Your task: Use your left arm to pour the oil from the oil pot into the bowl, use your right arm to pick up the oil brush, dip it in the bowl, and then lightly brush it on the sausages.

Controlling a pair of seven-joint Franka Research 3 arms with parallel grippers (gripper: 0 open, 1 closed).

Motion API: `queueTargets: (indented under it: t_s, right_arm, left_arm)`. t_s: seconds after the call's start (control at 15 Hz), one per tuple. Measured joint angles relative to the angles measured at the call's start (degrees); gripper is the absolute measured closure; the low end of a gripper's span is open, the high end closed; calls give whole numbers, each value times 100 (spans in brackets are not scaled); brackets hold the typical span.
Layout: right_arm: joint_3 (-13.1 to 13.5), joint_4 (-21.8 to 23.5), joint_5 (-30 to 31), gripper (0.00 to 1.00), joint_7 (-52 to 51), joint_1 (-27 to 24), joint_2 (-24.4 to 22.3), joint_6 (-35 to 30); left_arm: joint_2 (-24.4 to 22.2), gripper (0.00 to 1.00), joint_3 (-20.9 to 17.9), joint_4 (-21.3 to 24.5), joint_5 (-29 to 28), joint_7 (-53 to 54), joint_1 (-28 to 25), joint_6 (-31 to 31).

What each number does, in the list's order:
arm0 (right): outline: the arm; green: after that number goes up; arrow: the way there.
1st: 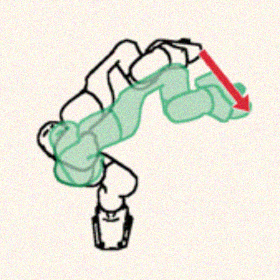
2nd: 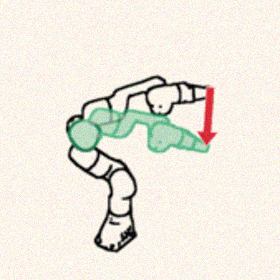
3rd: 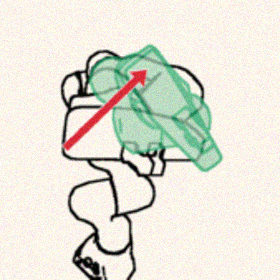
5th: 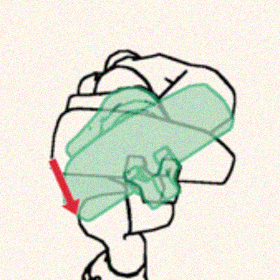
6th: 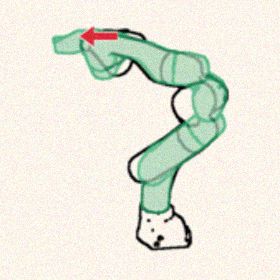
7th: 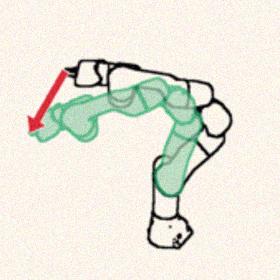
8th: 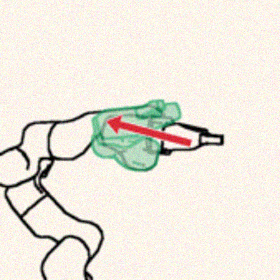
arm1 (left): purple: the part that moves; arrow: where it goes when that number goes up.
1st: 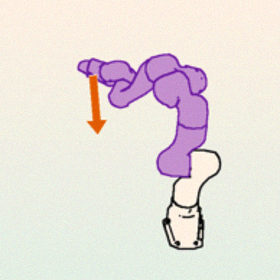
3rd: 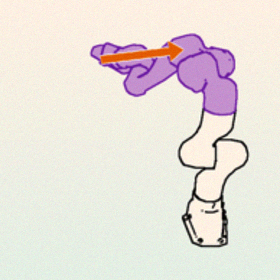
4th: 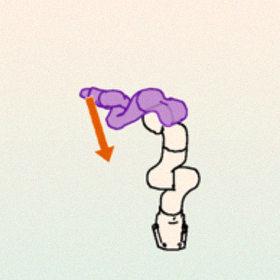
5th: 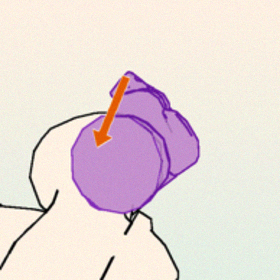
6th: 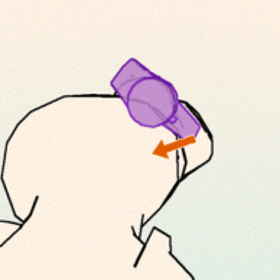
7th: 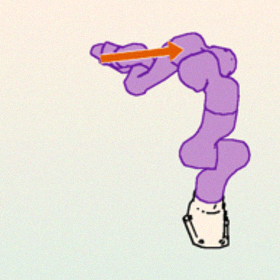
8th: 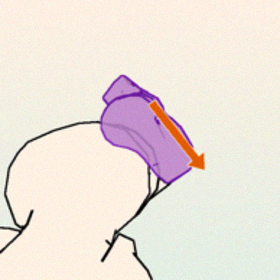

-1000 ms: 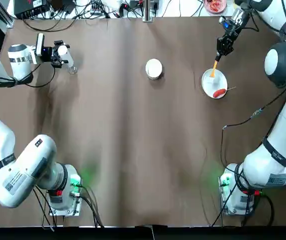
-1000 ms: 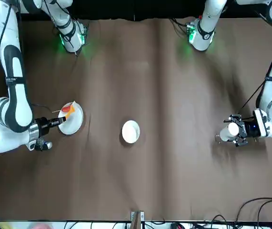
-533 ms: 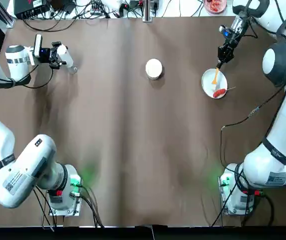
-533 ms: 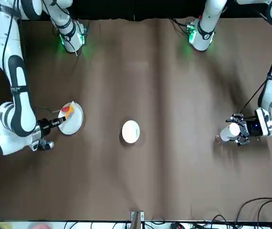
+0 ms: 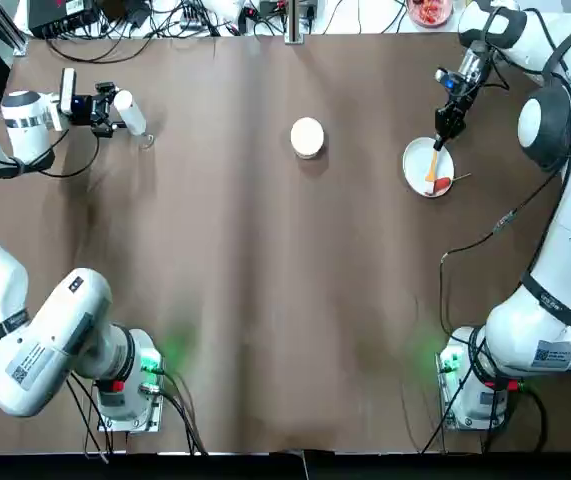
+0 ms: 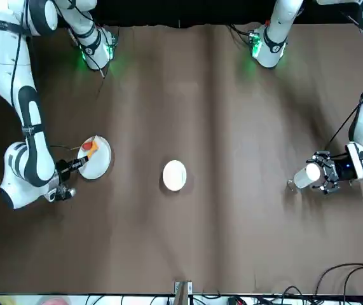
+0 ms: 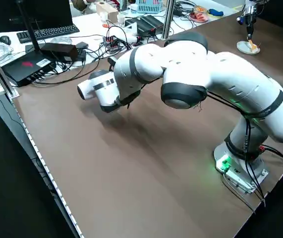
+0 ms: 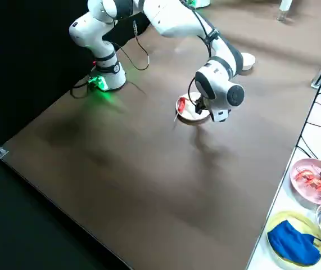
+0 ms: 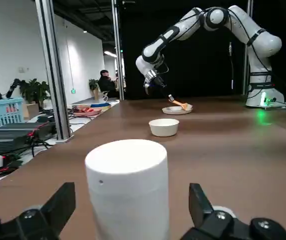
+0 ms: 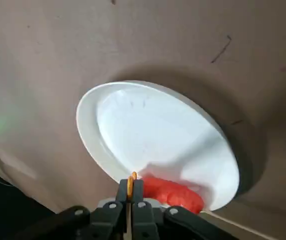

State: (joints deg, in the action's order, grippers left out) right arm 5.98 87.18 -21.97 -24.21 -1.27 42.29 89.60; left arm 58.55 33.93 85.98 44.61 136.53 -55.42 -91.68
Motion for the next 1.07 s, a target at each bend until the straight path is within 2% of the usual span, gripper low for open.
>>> queueTargets:
  t_s: [0.2, 0.47, 0.6, 0.73, 0.87, 1.07]
  right_arm:
    - [-1, -1, 125, 96, -69, -44, 19, 9]
    - [0, -18, 229, 96, -99, -119, 18, 25]
    - [1, -44, 282, 96, -103, -185, 12, 198]
    - [0, -97, 290, 96, -107, -206, 4, 242]
    - [1, -167, 392, 96, -108, -218, -4, 267]
    - [3, -249, 767, 96, -108, -284, -6, 291]
  left_arm:
    - [-102, 0, 0, -14, -67, -213, -208, 2]
    - [-379, 0, 48, -34, -425, -453, -383, 16]
    - [-834, 0, 203, -68, -514, -632, -334, -34]
    - [-1272, 0, 259, -92, -586, -1088, -77, -165]
    - [-1635, 0, 279, -172, -593, -1600, 464, -366]
    - [-1928, 0, 307, -194, -697, -1982, 1393, -1157]
